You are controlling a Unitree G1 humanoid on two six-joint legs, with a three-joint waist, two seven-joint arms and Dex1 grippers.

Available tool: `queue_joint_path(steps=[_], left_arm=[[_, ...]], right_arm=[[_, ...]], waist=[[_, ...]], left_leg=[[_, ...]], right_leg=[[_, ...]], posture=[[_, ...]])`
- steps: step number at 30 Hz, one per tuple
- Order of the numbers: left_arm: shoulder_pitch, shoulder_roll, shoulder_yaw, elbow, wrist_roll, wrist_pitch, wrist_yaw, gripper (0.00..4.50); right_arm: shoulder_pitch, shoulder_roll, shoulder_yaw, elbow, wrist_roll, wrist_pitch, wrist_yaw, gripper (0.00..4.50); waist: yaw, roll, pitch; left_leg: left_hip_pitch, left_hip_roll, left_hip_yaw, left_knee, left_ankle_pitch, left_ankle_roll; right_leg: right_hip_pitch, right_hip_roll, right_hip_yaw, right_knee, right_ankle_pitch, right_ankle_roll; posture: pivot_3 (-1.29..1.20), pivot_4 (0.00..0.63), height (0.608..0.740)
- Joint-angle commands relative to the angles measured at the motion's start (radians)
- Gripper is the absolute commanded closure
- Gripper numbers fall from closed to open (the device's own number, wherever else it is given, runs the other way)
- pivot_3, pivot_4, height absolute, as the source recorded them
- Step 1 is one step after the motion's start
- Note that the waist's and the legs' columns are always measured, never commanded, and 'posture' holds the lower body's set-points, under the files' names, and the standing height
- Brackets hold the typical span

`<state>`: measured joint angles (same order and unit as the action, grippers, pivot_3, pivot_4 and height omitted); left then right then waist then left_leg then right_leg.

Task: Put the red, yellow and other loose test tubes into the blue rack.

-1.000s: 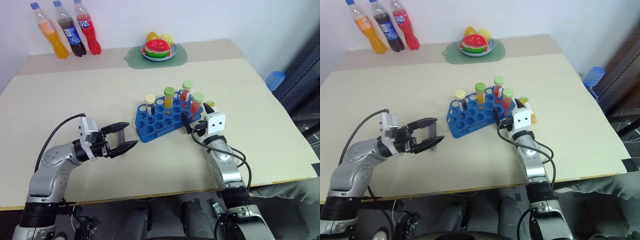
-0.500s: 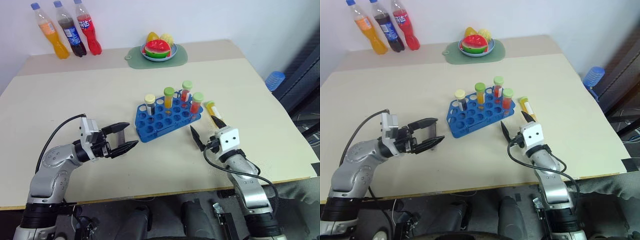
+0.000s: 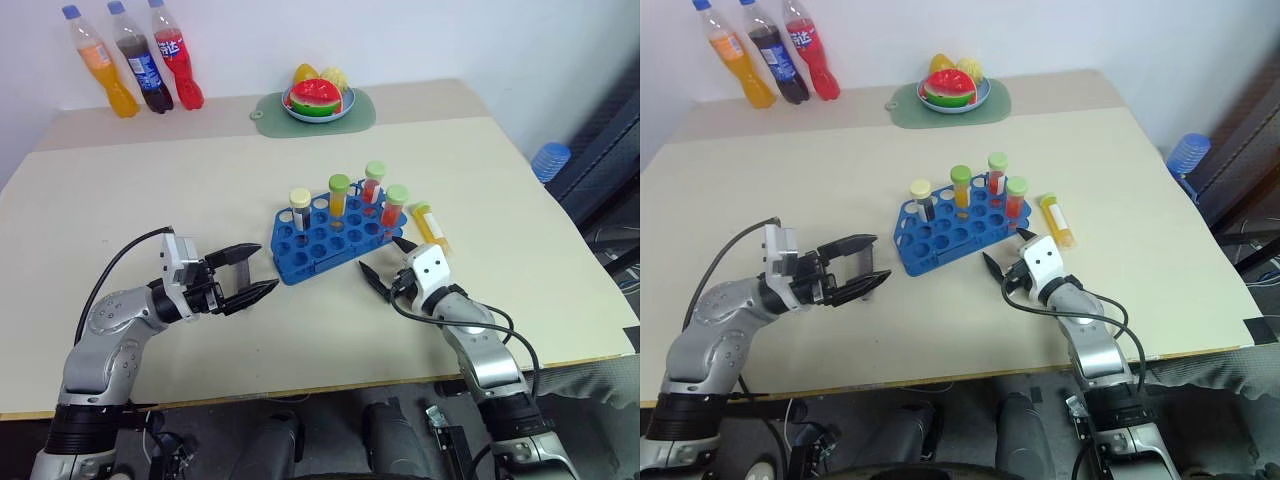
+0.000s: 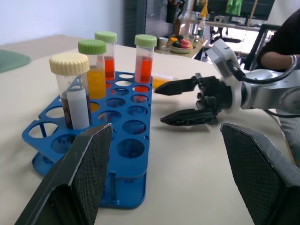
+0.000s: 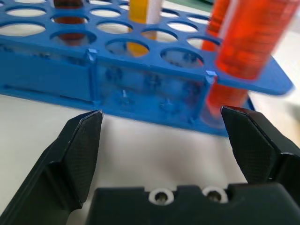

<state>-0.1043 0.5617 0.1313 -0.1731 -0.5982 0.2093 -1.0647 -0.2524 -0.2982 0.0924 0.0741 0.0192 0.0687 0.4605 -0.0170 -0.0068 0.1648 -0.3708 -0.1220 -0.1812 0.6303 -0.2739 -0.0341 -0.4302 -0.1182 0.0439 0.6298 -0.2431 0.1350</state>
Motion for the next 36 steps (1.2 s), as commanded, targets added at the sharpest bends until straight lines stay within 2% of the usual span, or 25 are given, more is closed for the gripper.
queue_joint_path(steps=[1,9,14,29,33,36], left_arm=[[0.015,0.008,0.022,-0.046,-0.007,-0.010,0.008,0.67],[0.037,0.009,0.027,-0.067,-0.009,-0.011,0.024,0.67],[0.040,0.008,0.024,-0.072,-0.010,-0.010,0.030,0.67],[-0.042,-0.023,-0.039,0.011,0.017,-0.032,-0.017,0.67],[-0.073,-0.032,-0.054,0.050,0.025,-0.045,-0.040,0.67],[-0.093,-0.040,-0.065,0.076,0.031,-0.056,-0.059,0.67]], right_arm=[[-0.061,0.020,0.013,0.024,0.011,-0.044,0.018,0.06],[-0.153,0.066,0.048,0.076,0.004,-0.065,0.047,0.06],[-0.157,0.079,0.065,0.061,0.000,-0.059,0.055,0.06],[0.122,-0.050,-0.063,-0.369,0.075,0.238,0.028,0.06],[0.136,-0.133,-0.137,-0.586,0.120,0.535,0.014,0.06],[0.076,-0.220,-0.209,-0.681,0.226,0.784,0.058,0.06]], waist=[[0.002,0.000,0.000],[-0.004,0.000,0.000],[-0.001,0.000,0.000],[0.005,0.000,0.000],[0.007,0.000,0.000],[0.007,0.000,0.000]], left_leg=[[0.000,0.000,0.000,0.000,0.000,0.000],[0.000,0.000,0.000,-0.001,0.001,-0.002],[0.000,0.000,0.000,0.000,0.002,-0.004],[-0.001,0.000,0.000,0.000,0.000,0.000],[-0.001,0.000,0.000,0.000,0.000,0.000],[-0.001,0.000,0.000,0.001,0.000,0.001]], right_leg=[[0.000,0.000,0.000,0.000,0.000,0.000],[-0.001,0.000,0.000,0.000,0.000,0.000],[-0.001,0.000,0.000,0.000,0.000,0.000],[-0.001,0.000,0.000,0.000,0.000,0.000],[-0.001,0.000,0.000,0.000,0.000,0.000],[-0.001,0.000,0.000,0.000,0.000,0.000]], posture=[[0.00,0.150,0.740],[0.00,0.150,0.740],[0.00,0.150,0.740],[0.00,0.150,0.740],[0.00,0.150,0.740],[0.00,0.150,0.740]])
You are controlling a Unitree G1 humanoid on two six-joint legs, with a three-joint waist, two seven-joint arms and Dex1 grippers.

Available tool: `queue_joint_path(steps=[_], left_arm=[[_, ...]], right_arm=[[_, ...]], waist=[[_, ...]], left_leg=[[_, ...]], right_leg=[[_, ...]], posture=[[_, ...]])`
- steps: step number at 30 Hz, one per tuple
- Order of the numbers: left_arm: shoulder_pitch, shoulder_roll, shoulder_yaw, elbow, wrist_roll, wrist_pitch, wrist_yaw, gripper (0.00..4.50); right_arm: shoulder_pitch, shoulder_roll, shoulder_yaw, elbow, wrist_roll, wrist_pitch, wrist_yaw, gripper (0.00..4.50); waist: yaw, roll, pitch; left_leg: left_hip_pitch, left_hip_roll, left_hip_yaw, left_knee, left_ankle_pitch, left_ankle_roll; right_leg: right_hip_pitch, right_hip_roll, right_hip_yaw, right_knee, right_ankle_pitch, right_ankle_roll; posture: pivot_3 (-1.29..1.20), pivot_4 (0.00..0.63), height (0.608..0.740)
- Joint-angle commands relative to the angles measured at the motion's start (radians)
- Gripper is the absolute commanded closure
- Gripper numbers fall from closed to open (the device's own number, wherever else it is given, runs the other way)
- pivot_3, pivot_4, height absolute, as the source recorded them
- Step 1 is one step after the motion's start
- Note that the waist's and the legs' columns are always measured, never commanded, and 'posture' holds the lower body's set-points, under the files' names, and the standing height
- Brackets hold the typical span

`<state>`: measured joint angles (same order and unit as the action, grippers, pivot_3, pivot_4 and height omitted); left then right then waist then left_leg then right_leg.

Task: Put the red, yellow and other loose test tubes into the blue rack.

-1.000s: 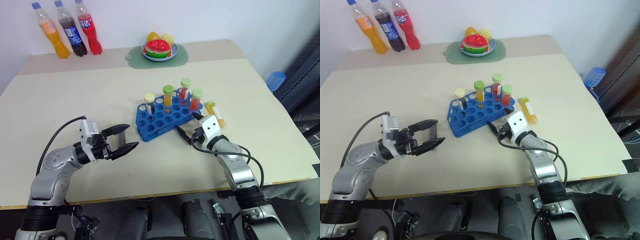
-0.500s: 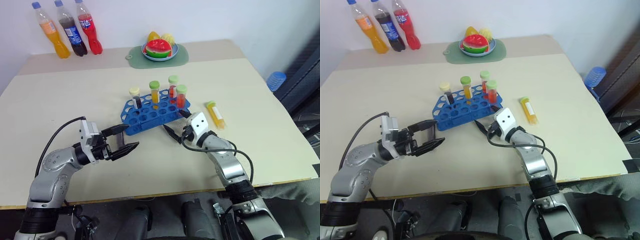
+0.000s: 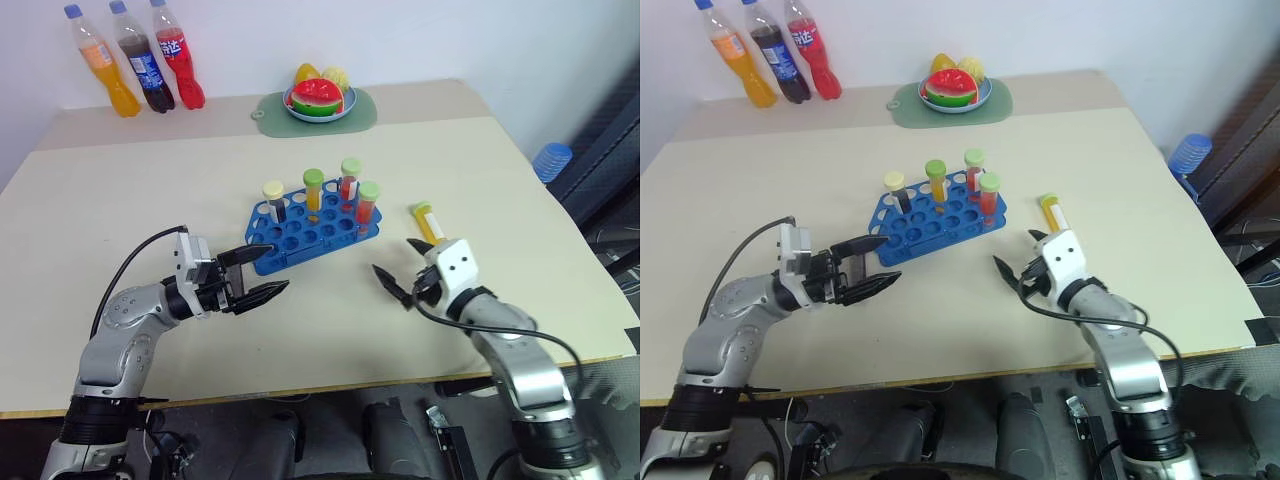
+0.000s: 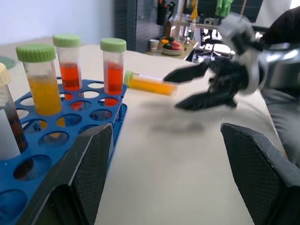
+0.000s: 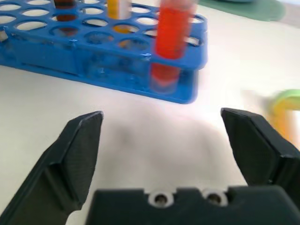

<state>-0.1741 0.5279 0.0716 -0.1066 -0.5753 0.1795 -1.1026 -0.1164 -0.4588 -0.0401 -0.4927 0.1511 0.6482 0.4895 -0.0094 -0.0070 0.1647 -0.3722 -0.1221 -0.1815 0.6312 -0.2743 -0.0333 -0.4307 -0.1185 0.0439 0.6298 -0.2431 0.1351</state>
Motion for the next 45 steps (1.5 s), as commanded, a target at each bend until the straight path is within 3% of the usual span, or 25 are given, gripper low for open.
queue_joint_path(steps=[1,6,10,20,33,36,40,42,45], left_arm=[[-0.029,-0.010,-0.011,0.018,0.009,-0.030,-0.028,0.67],[-0.063,-0.033,-0.037,0.056,0.023,-0.049,-0.052,0.67],[-0.077,-0.039,-0.055,0.071,0.036,-0.066,-0.074,0.67],[-0.067,-0.019,-0.036,0.033,0.025,-0.049,-0.078,0.67],[0.021,0.004,-0.009,-0.070,0.006,-0.013,-0.026,0.67],[0.035,0.013,-0.006,-0.072,0.006,-0.015,-0.020,0.67],[0.047,0.020,-0.003,-0.079,0.002,-0.015,-0.014,0.67],[0.051,0.021,-0.004,-0.082,0.002,-0.016,-0.011,0.67],[0.052,0.019,-0.006,-0.085,0.001,-0.015,-0.008,0.67]], right_arm=[[-0.106,-0.086,-0.107,-0.125,0.128,0.294,0.034,0.06],[-0.399,-0.194,-0.154,0.011,0.223,0.697,0.043,0.06],[-0.568,-0.176,-0.131,0.217,0.225,0.802,0.019,0.06],[-0.751,-0.190,0.022,0.700,0.169,0.659,0.049,0.06],[-0.915,-0.165,0.225,1.118,0.018,0.386,0.174,0.06],[-0.924,-0.155,0.264,1.175,-0.024,0.339,0.202,0.85],[-0.919,-0.153,0.293,1.201,-0.069,0.301,0.235,2.92],[-0.914,-0.155,0.290,1.191,-0.082,0.295,0.243,3.64],[-0.869,-0.203,0.296,1.097,-0.097,0.265,0.291,3.68]], waist=[[-0.001,0.000,0.000],[-0.001,0.000,0.000],[-0.001,-0.001,0.000],[-0.003,-0.001,0.000],[-0.007,-0.001,0.000],[-0.007,-0.001,0.000],[-0.009,-0.001,0.000],[-0.009,-0.001,0.000],[-0.008,-0.001,0.000]], left_leg=[[0.000,0.000,0.000,0.000,0.000,0.000],[0.000,0.000,0.001,0.001,0.000,0.001],[-0.001,0.000,0.003,0.001,-0.001,0.001],[-0.002,0.000,0.007,0.001,-0.001,0.001],[-0.002,0.000,0.008,0.000,0.000,0.001],[-0.002,0.000,0.008,0.001,0.001,-0.001],[-0.002,0.000,0.008,0.000,0.000,-0.001],[-0.002,0.000,0.008,0.001,0.001,-0.001],[-0.002,0.000,0.008,0.001,0.000,-0.001]], right_leg=[[0.000,0.000,0.000,0.000,0.000,0.000],[0.000,0.000,0.000,-0.001,0.000,0.000],[0.000,-0.001,-0.001,-0.001,0.000,0.000],[-0.001,-0.001,0.000,-0.002,0.000,0.000],[-0.002,-0.001,0.001,-0.001,0.001,0.001],[-0.002,-0.001,0.001,-0.001,0.001,0.001],[-0.002,-0.001,0.001,-0.001,0.001,0.001],[-0.002,-0.001,0.001,-0.001,0.001,0.001],[-0.002,-0.001,0.001,-0.001,0.001,0.001]], posture=[[0.00,0.150,0.740],[0.00,0.150,0.740],[0.00,0.150,0.740],[0.00,0.150,0.740],[0.00,0.150,0.740],[0.00,0.150,0.740],[0.00,0.150,0.740],[0.00,0.150,0.740],[0.00,0.150,0.740]])
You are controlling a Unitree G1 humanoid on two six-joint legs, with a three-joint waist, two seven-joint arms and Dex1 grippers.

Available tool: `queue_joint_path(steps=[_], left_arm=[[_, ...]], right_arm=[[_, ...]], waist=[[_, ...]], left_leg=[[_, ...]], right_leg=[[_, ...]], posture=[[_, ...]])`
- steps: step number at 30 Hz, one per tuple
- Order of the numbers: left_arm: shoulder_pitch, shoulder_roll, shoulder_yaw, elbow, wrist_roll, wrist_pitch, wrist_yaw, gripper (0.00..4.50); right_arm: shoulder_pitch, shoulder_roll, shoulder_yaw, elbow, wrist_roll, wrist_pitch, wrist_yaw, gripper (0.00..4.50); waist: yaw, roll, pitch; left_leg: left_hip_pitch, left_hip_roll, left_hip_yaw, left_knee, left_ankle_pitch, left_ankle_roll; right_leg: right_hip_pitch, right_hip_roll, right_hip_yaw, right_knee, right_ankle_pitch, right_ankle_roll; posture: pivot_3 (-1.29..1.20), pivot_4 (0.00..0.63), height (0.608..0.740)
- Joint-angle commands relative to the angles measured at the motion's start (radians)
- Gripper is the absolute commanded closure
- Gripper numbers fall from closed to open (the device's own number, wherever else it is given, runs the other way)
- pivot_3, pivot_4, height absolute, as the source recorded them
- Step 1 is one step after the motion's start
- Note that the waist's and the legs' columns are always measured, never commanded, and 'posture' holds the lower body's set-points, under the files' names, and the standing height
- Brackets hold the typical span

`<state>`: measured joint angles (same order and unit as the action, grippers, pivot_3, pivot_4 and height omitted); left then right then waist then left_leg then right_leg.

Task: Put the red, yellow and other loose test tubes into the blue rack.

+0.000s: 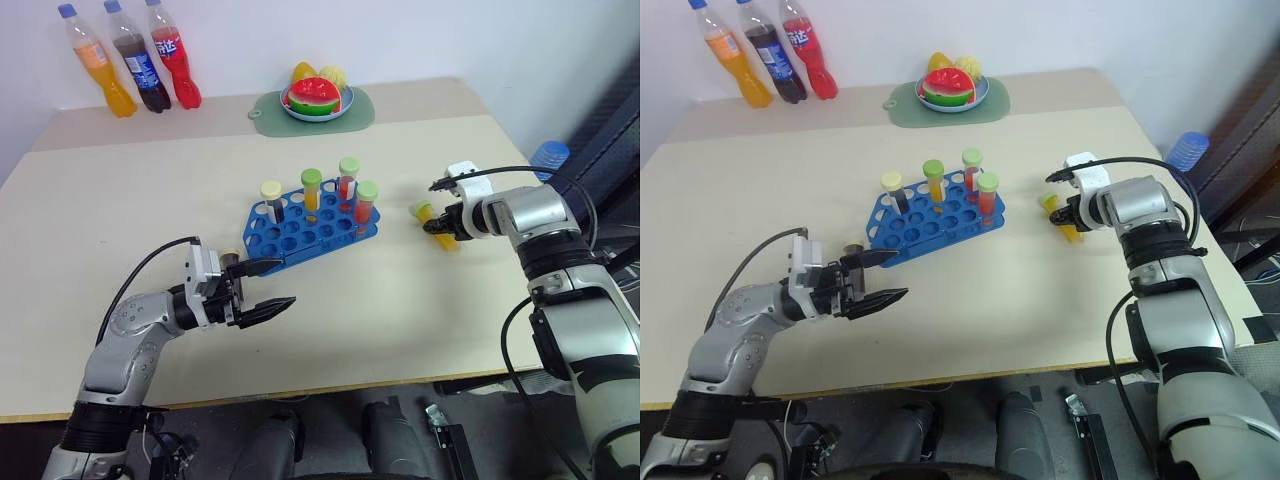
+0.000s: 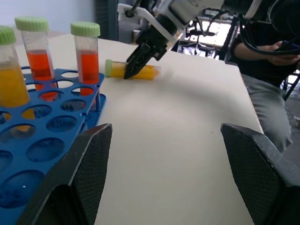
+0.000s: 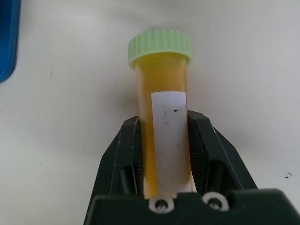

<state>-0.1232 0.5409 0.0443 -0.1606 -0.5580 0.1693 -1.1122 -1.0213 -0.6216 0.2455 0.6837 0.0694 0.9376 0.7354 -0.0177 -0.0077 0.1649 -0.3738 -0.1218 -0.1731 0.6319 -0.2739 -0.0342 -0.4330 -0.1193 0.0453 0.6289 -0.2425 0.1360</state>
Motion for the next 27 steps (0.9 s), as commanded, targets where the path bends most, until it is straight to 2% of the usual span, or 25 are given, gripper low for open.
queue_joint_path(steps=[1,6,10,13,15,18,21,27], left_arm=[[0.000,0.005,0.020,-0.029,-0.016,-0.005,0.002,0.67],[-0.017,0.001,0.017,-0.007,-0.011,-0.011,-0.005,0.67],[-0.034,-0.004,0.013,0.016,-0.008,-0.016,-0.016,0.67],[-0.060,-0.012,0.010,0.051,-0.006,-0.018,-0.025,0.67],[-0.071,-0.015,0.010,0.066,-0.005,-0.019,-0.032,0.67],[-0.089,-0.015,0.011,0.094,-0.001,-0.024,-0.046,0.67],[-0.102,-0.011,0.018,0.121,0.002,-0.031,-0.057,0.67],[-0.107,-0.013,0.043,0.165,0.031,-0.096,-0.036,0.67]], right_arm=[[0.061,-0.067,0.020,-0.126,-0.025,-0.047,0.068,3.68],[0.298,-0.257,-0.023,-0.487,0.006,-0.108,0.191,3.68],[0.569,-0.370,-0.137,-0.775,0.054,-0.208,0.230,3.68],[0.722,-0.251,-0.304,-1.030,0.207,-0.225,0.193,3.68],[0.771,-0.168,-0.335,-1.119,0.242,-0.299,0.161,3.68],[0.806,-0.015,-0.295,-1.202,0.234,-0.452,0.080,3.68],[0.786,0.131,-0.247,-1.210,0.253,-0.481,-0.002,3.68],[0.721,0.380,-0.159,-1.073,0.223,-0.631,-0.124,3.68]], waist=[[0.003,0.000,0.000],[0.024,0.000,0.000],[0.028,0.000,0.000],[0.020,0.000,0.001],[0.016,0.000,0.001],[0.013,-0.001,0.001],[0.009,-0.002,0.001],[0.006,-0.002,0.001]], left_leg=[[0.000,0.000,0.000,0.000,0.000,0.000],[-0.002,-0.001,0.000,0.000,0.000,-0.001],[-0.002,0.000,0.001,0.000,-0.002,0.004],[-0.001,0.001,0.003,0.001,-0.003,0.005],[0.000,0.003,0.003,0.001,-0.003,0.005],[0.001,0.002,0.002,0.002,-0.003,0.005],[0.001,0.002,0.000,0.002,-0.003,0.005],[0.001,0.002,-0.001,0.001,0.000,0.000]], right_leg=[[0.000,0.000,0.000,0.000,0.000,0.000],[-0.001,-0.001,0.000,-0.001,0.000,0.001],[-0.001,-0.001,0.000,-0.002,0.000,0.001],[0.000,0.000,0.001,-0.001,0.001,0.002],[0.000,0.001,0.002,0.000,0.001,0.001],[0.001,0.001,0.002,0.000,0.001,0.001],[0.001,0.001,0.002,0.000,0.001,0.002],[0.000,0.001,0.002,0.000,0.002,0.001]], posture=[[0.00,0.150,0.740],[0.00,0.150,0.740],[0.00,0.150,0.740],[0.00,0.150,0.740],[0.00,0.150,0.740],[0.00,0.150,0.740],[0.00,0.150,0.740],[0.00,0.150,0.740]])
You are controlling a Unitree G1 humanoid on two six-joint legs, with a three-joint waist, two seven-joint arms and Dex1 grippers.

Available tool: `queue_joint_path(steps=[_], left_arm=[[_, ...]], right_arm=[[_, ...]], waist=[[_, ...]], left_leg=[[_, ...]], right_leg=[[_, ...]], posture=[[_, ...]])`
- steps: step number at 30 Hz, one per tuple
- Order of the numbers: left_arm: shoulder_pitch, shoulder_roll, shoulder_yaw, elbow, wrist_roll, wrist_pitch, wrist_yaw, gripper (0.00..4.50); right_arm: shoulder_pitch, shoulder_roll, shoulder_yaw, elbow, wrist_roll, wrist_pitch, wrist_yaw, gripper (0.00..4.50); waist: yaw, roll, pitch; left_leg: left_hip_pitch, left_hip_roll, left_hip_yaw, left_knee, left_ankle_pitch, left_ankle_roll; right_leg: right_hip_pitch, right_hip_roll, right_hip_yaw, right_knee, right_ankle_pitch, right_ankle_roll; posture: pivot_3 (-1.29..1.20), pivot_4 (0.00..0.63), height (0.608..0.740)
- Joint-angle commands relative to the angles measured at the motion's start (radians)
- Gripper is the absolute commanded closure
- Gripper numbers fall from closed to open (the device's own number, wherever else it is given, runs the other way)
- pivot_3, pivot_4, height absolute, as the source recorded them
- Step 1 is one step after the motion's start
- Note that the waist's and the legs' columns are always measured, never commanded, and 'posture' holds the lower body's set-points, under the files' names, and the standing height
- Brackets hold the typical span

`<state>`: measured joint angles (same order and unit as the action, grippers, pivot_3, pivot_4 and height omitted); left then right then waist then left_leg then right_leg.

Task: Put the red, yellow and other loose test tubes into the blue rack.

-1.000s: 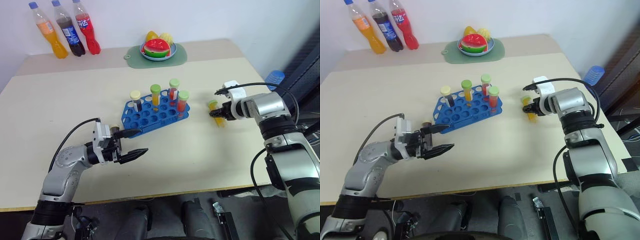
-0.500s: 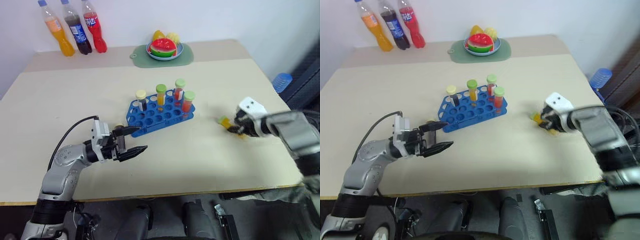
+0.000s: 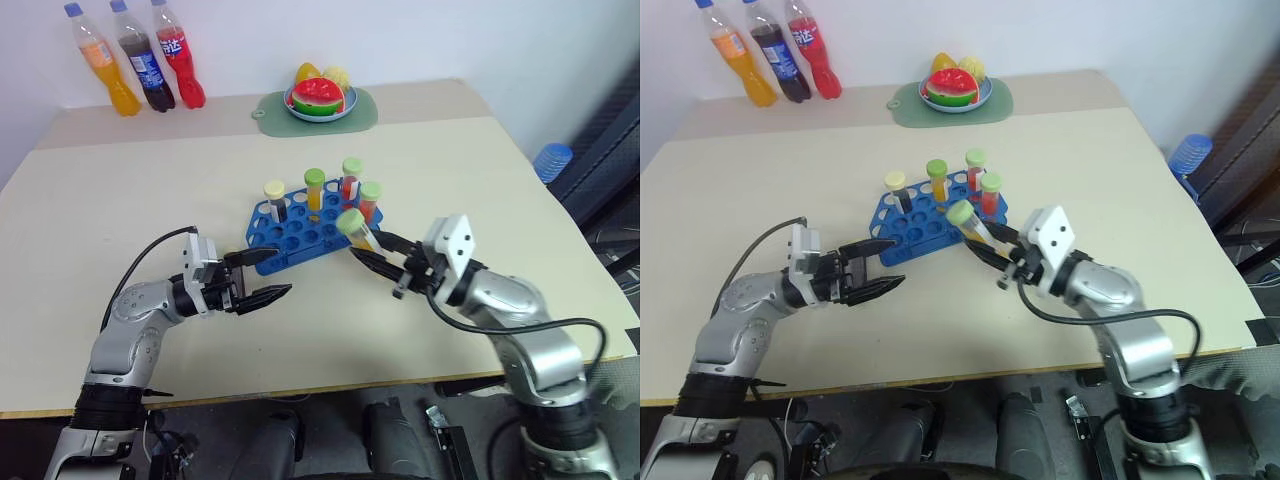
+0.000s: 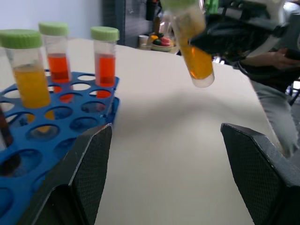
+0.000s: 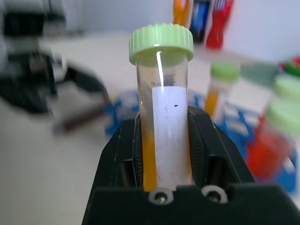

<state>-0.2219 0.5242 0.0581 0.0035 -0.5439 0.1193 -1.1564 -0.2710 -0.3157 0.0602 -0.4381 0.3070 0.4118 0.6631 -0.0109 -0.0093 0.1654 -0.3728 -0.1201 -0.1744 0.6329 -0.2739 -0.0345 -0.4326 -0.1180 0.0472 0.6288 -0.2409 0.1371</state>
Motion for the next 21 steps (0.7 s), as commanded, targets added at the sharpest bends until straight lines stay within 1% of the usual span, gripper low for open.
queue_joint_path(steps=[1,6,9,13,15,21], left_arm=[[-0.008,0.002,0.033,0.004,0.024,-0.057,0.018,0.67],[0.005,-0.011,0.041,0.014,0.043,-0.099,0.054,0.67],[0.018,-0.010,0.045,0.008,0.040,-0.100,0.063,0.67],[0.038,-0.013,0.042,-0.012,0.037,-0.097,0.080,0.67],[0.047,-0.012,0.042,-0.025,0.033,-0.092,0.088,0.67],[0.059,-0.005,0.047,-0.038,0.026,-0.084,0.096,0.67]], right_arm=[[-0.037,0.102,0.039,0.081,-0.032,-0.140,-0.070,3.68],[-0.078,0.228,0.071,0.328,-0.123,-0.362,-0.155,3.68],[-0.107,0.272,0.063,0.444,-0.143,-0.467,-0.186,3.68],[-0.187,0.317,0.051,0.618,-0.197,-0.619,-0.258,3.68],[-0.225,0.336,0.045,0.668,-0.201,-0.656,-0.282,3.68],[-0.272,0.359,0.062,0.752,-0.210,-0.714,-0.280,3.68]], waist=[[-0.001,0.000,0.000],[-0.002,0.000,0.000],[-0.005,0.000,0.000],[-0.010,0.000,0.000],[-0.010,0.000,0.000],[-0.010,0.000,0.000]], left_leg=[[0.000,0.000,0.000,0.000,0.000,0.000],[0.000,0.000,0.000,0.000,0.001,-0.002],[0.000,0.000,0.000,-0.001,0.001,-0.002],[0.000,0.000,0.000,-0.001,0.001,-0.002],[0.000,0.000,0.000,-0.001,0.002,-0.003],[0.000,0.000,0.001,-0.002,0.002,-0.003]], right_leg=[[0.000,0.000,0.000,0.000,0.000,0.000],[0.000,0.000,0.000,0.000,0.000,0.000],[-0.001,0.000,0.000,0.001,0.000,0.000],[-0.002,0.000,0.000,0.002,0.000,0.000],[-0.003,0.001,0.000,0.002,0.000,0.000],[-0.003,0.001,0.001,0.002,0.000,0.000]], posture=[[0.00,0.150,0.740],[0.00,0.150,0.740],[0.00,0.150,0.740],[0.00,0.150,0.740],[0.00,0.150,0.740],[0.00,0.150,0.740]])
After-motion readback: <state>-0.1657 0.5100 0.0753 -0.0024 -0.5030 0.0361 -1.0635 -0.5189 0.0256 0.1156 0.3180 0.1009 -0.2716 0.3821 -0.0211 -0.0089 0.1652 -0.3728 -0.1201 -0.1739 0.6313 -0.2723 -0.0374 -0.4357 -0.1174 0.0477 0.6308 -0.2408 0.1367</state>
